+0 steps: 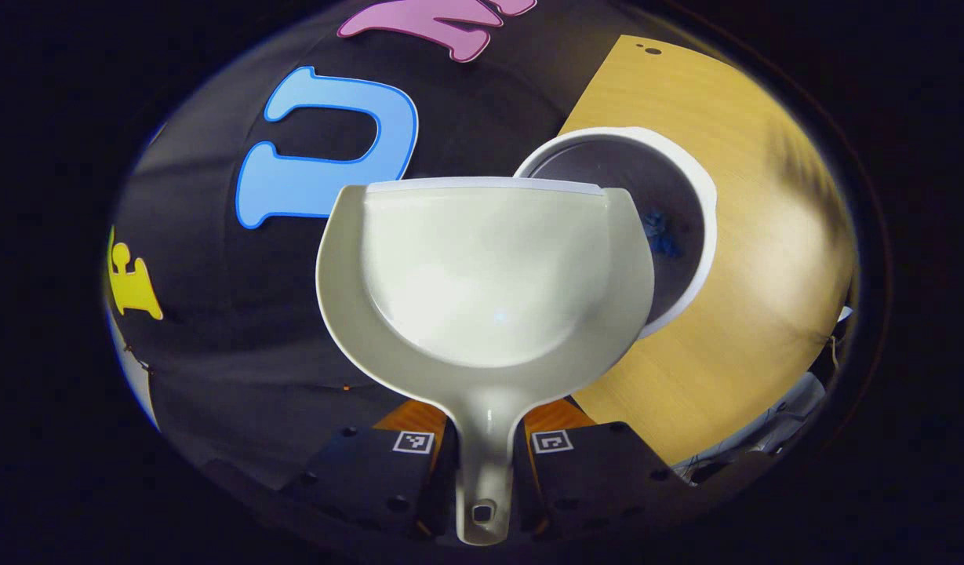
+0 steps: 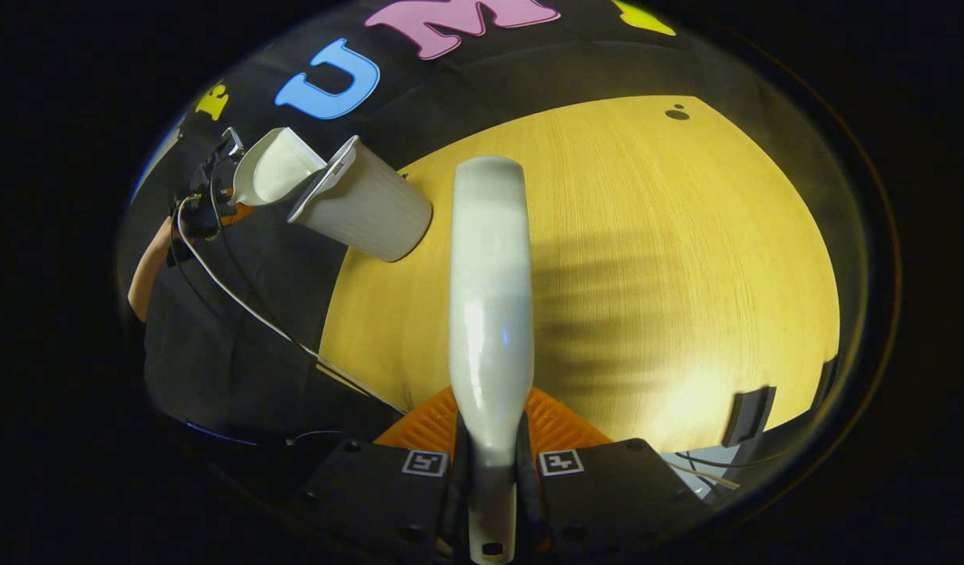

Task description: Pick up the small broom and dustpan from the desktop, sweep the trash into the dustpan with the broom, and then empty the trash into the garbage bin.

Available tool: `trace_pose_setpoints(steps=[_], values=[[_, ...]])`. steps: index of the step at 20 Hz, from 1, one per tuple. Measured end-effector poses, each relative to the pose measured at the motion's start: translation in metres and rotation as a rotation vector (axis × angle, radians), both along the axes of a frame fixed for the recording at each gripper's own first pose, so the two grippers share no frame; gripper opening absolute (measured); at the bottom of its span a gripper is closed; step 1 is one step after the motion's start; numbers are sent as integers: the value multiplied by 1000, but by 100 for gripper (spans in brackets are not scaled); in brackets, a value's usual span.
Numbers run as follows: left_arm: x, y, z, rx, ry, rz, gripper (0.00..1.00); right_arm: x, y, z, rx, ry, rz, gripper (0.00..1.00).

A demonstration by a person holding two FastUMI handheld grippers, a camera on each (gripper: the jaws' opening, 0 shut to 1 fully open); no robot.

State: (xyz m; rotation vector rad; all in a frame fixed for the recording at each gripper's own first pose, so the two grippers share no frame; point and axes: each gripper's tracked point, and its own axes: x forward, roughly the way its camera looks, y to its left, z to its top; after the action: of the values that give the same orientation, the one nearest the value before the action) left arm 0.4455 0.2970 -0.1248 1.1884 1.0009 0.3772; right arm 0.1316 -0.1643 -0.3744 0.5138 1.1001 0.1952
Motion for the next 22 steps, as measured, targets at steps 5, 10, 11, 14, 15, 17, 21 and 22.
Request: trace_pose_setpoints(steps=[5,10,11,14,15,17,21,22], values=[[10,-28,-6,-311,-243,-39,29,22,0,9,-20,-24,18,28],[31,-103,-51,-686,-337,-96,29,35,-6,1,-45,0,52,28],[29,-131,-66,-771,-323,-102,29,37,-10,-4,-58,12,58,28],[24,-212,-116,-1052,-280,-73,29,38,-26,-21,-92,41,54,28],[18,-231,-134,-1107,-251,-64,29,37,-31,-27,-98,56,45,28],[15,-257,-171,-1169,-191,-29,28,32,-37,-40,-87,89,21,28],[21,-289,-259,-1274,-55,110,29,35,-28,-82,-93,193,34,28],[24,-283,-282,-1249,-40,163,29,39,-23,-92,-95,221,33,28]])
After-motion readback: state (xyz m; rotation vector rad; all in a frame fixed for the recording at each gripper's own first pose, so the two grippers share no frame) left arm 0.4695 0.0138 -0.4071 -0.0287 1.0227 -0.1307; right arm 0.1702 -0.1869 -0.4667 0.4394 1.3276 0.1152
